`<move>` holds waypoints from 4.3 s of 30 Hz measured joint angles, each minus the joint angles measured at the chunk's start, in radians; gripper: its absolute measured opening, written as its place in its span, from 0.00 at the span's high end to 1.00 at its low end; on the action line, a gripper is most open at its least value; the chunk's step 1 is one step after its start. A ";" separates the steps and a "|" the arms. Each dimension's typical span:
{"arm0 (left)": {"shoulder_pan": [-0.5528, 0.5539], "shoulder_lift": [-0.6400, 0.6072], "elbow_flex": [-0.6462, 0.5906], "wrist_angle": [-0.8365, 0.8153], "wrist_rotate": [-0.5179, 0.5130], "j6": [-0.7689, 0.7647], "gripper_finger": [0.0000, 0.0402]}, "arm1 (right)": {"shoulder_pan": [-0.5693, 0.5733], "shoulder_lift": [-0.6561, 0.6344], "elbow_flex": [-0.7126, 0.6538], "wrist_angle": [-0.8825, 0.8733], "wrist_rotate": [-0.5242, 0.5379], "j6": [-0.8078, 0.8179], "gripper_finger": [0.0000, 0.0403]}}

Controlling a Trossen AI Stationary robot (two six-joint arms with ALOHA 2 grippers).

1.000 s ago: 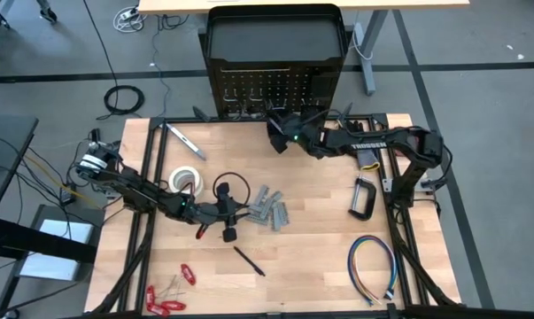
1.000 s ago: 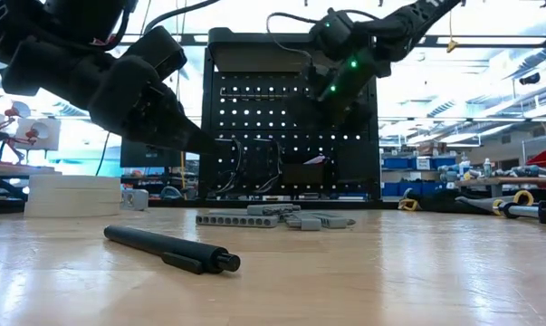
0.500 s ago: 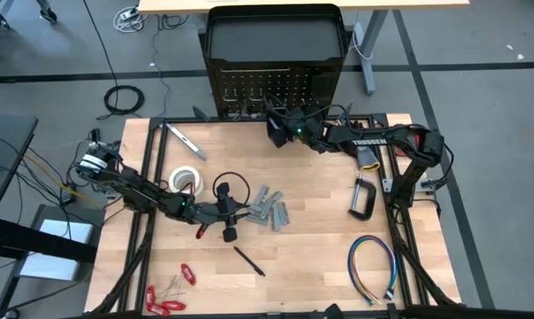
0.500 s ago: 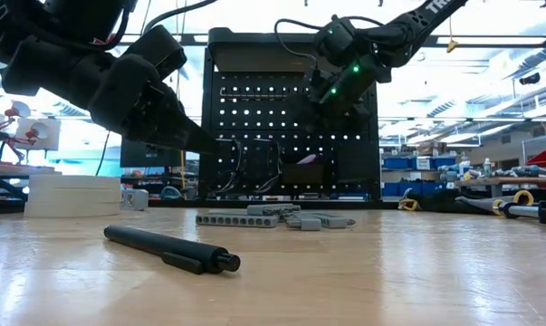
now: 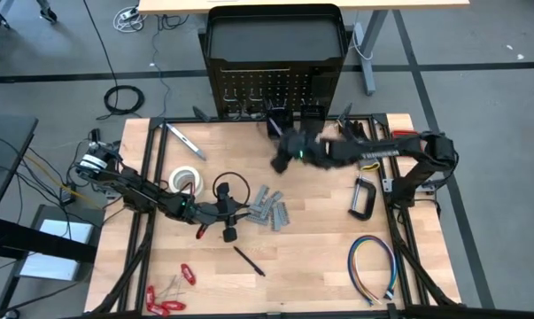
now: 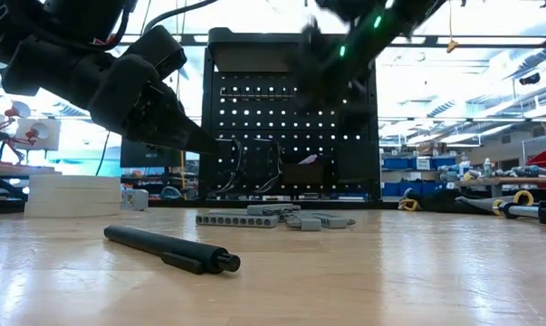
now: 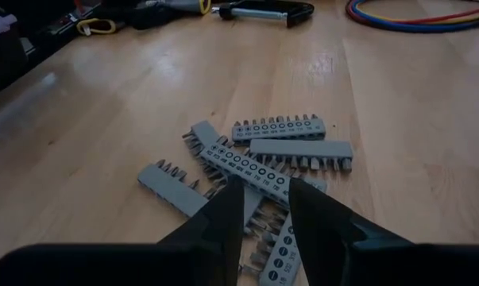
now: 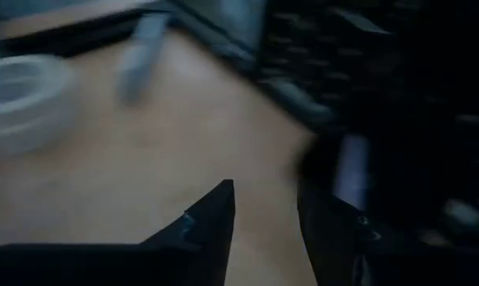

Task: Hang tools onto peg board
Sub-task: Put the black pen into the left black bin on the peg board, then put the black clamp onto the peg board

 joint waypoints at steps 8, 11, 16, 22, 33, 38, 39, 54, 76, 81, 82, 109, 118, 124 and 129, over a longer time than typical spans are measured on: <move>0.000 0.000 0.000 0.023 0.000 0.000 0.73 | 0.513 0.158 -0.028 0.187 0.252 0.020 0.68; 0.000 0.000 0.000 0.071 0.001 0.020 0.73 | 0.650 0.320 -0.022 0.348 0.314 0.101 0.69; 0.000 0.000 0.000 0.163 0.073 0.080 0.73 | 0.794 0.592 0.120 0.534 0.372 0.043 0.68; -0.001 0.000 0.000 0.201 0.085 0.078 0.73 | 0.851 0.741 0.292 0.489 0.549 0.050 0.63; -0.002 0.000 0.001 0.204 0.091 0.072 0.73 | 0.782 0.782 0.328 0.376 0.324 0.316 0.60; -0.002 0.000 0.001 0.204 0.091 0.072 0.73 | 0.761 0.774 0.333 0.280 0.267 0.435 0.61; -0.002 0.000 0.001 0.204 0.091 0.072 0.73 | 0.759 0.775 0.333 0.273 0.263 0.441 0.62; -0.002 -0.111 0.002 0.012 0.090 0.082 0.73 | 0.722 0.691 0.326 0.073 0.203 0.338 0.90; -0.066 -0.481 0.002 -0.192 0.087 0.053 0.73 | 0.208 0.120 0.322 -0.716 0.260 0.373 0.90; -0.066 -0.481 0.002 -0.203 0.069 0.053 0.73 | 0.023 0.123 0.322 -0.664 0.147 0.342 0.90; -0.066 -0.480 0.002 -0.204 0.069 0.054 0.73 | -0.011 0.132 0.322 -0.648 0.123 0.330 0.89; -0.066 -0.480 0.002 -0.215 0.064 0.063 0.73 | 0.145 0.159 0.324 -0.725 -0.041 0.354 0.61; -0.066 -0.477 0.002 -0.173 0.064 0.047 0.73 | 0.550 0.160 0.324 -0.915 -0.071 0.865 0.59; -0.066 -0.477 0.002 -0.117 0.064 0.050 0.73 | 0.696 0.159 0.324 -1.242 -0.181 1.238 0.52; -0.066 -0.477 0.002 -0.077 0.088 0.048 0.73 | 0.712 0.145 0.298 -1.477 -0.116 1.471 0.43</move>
